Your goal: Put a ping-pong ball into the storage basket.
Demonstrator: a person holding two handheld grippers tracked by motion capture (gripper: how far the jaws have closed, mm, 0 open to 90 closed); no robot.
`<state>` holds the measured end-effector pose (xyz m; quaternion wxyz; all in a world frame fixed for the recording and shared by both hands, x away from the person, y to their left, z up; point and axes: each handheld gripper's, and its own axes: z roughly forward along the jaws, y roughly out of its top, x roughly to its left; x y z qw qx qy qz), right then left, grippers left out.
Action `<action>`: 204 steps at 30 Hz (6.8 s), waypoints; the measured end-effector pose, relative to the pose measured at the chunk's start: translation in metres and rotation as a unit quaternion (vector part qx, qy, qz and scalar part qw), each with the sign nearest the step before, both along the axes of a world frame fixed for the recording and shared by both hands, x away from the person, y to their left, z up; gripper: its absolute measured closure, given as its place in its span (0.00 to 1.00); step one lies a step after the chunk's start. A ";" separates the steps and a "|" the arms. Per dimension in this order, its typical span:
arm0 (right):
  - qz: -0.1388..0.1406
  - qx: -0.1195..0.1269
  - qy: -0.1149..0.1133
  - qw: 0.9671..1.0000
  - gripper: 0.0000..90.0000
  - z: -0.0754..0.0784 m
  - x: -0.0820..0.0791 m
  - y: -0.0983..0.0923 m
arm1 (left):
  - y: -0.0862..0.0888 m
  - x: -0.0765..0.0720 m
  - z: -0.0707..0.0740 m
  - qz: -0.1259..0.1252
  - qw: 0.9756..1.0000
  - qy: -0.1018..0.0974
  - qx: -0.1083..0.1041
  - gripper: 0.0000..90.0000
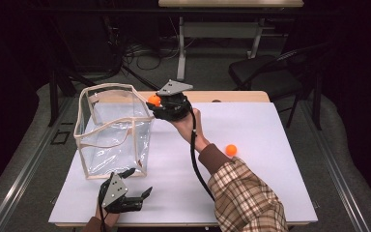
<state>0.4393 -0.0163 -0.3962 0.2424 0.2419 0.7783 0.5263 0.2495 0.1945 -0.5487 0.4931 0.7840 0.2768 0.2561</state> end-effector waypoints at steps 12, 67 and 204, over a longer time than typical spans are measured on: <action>0.002 0.004 0.001 1.000 0.57 0.005 0.002 0.006 | 0.000 0.000 0.000 0.000 1.000 0.000 0.000 0.18; 0.018 -0.010 0.052 0.998 0.56 -0.006 0.017 0.046 | 0.000 0.000 0.000 -0.002 1.000 0.001 -0.002 0.18; -0.002 -0.072 0.181 0.981 0.00 -0.132 -0.084 -0.152 | 0.001 0.001 0.000 -0.005 1.000 0.002 0.001 0.18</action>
